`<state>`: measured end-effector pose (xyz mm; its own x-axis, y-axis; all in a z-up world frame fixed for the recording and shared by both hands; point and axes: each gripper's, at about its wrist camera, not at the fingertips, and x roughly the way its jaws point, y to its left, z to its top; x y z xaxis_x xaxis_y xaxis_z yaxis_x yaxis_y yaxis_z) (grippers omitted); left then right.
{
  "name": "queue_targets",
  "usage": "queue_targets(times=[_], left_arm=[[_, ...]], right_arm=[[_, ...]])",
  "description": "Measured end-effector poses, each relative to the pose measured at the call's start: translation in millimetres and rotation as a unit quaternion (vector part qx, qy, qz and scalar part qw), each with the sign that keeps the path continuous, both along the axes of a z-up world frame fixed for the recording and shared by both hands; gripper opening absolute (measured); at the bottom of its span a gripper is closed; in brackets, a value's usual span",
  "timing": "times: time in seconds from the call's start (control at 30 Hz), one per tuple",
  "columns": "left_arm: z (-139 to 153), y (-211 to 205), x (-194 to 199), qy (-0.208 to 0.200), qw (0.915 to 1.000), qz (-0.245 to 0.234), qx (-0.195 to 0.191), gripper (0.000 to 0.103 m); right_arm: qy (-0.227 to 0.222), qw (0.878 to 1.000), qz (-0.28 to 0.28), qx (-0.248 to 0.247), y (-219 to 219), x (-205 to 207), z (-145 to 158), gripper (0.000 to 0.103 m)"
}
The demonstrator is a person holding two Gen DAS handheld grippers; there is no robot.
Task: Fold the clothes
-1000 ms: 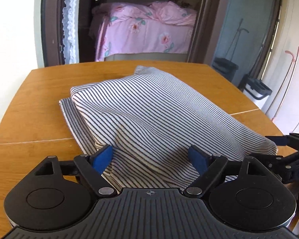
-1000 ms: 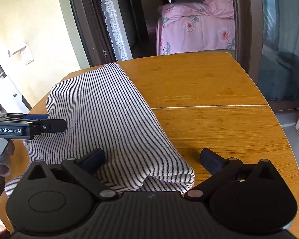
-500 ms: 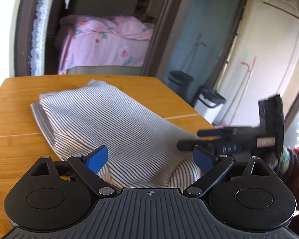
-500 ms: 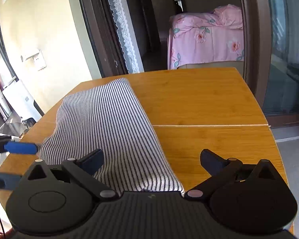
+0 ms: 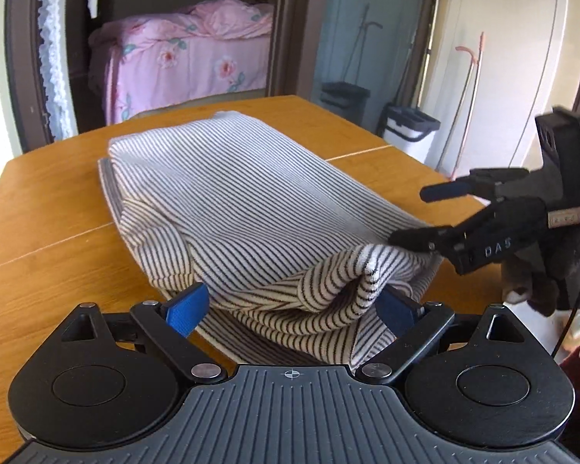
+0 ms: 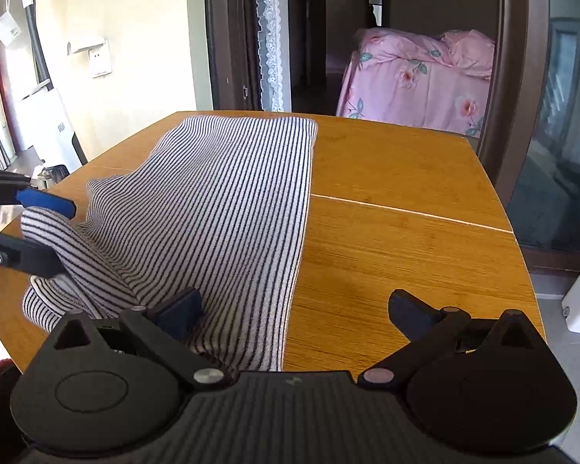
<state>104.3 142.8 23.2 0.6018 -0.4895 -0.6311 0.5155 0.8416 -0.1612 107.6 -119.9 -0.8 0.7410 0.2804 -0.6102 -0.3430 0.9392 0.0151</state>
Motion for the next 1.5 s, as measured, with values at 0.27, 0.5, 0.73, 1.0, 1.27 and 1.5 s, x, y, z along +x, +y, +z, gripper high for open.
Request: queue_targets(times=[0.27,0.5,0.73,1.0,1.27,1.5], left_arm=[[22.5,34.0,3.9,0.009,0.9948,0.055,-0.085,0.101],[-23.1,12.5,-10.6,0.046,0.9986,0.023,0.013,0.102],[-20.7,23.8,-16.1,0.045,0.9985,0.031,0.008,0.103],[12.2,30.2,-21.0,-0.006,0.9988,0.046,-0.018,0.103],[-5.9,2.8,-19.1,0.004,0.9987,0.011,0.049,0.103],[-7.6,17.1,-21.4,0.008,0.9988,0.022,0.043,0.103]], right_arm=[[-0.024,0.998,0.041,0.031,26.1,1.3,19.9,0.103],[0.012,0.997,0.072,0.011,30.9,-12.0,0.7,0.103],[-0.028,0.999,0.020,-0.022,8.7,-8.5,15.6,0.103],[-0.029,0.997,0.008,-0.070,8.1,-9.2,-1.4,0.103],[-0.049,0.997,0.064,0.009,14.4,-18.1,24.2,0.103],[-0.055,0.986,0.131,-0.081,32.2,-24.7,9.7,0.103]])
